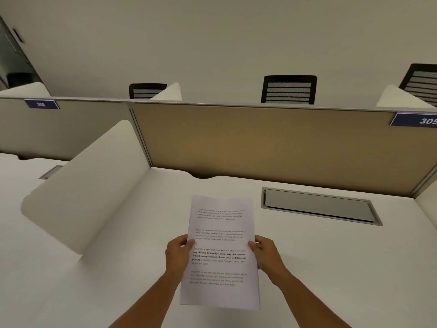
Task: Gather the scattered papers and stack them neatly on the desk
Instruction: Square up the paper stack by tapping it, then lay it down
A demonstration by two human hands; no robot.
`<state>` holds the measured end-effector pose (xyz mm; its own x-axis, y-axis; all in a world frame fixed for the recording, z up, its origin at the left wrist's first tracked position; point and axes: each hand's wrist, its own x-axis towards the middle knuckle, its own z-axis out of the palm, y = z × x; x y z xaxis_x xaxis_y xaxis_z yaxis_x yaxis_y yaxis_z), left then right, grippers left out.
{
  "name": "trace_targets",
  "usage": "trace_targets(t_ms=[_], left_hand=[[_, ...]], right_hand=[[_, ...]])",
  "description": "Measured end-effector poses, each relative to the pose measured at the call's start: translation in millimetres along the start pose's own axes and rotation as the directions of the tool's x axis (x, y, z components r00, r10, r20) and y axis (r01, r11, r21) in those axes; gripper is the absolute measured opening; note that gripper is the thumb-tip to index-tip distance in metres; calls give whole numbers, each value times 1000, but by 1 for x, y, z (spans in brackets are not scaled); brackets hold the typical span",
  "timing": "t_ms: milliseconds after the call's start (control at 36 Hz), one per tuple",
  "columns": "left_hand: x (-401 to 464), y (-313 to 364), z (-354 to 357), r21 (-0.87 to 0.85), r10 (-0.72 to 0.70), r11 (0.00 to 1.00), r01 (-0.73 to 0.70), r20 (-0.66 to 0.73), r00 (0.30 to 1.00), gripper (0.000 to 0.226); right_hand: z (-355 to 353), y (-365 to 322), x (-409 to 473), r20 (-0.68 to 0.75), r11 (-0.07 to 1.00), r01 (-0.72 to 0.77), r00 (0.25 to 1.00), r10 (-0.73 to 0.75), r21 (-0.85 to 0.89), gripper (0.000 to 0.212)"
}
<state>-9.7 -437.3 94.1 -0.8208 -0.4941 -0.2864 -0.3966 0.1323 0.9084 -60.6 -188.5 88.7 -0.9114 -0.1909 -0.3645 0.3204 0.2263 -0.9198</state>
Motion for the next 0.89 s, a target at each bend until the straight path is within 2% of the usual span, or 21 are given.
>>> trace_targets(t_ms=[194,333,556,750,889], left_hand=[[47,-1,-36,-57,-55,997,50,-92,994,10],[98,1,-71,-60,-69,996,59,-173,982,16],[194,-4,-125,-11,-36,999,35,-180,983,17],[264,-11,-153,4,-51,999,52,-190,981,24],[310,-19,-166,108,-41,992,60,-170,985,26]], right_hand=[[43,-17,36,26,997,-45,999,44,61,23],[90,-30,73,29,991,-82,996,80,106,20],[172,-51,145,-36,971,-183,981,190,153,9],[227,-68,197,-120,958,-247,957,265,146,14],[258,-74,231,-186,962,-254,945,269,101,19]])
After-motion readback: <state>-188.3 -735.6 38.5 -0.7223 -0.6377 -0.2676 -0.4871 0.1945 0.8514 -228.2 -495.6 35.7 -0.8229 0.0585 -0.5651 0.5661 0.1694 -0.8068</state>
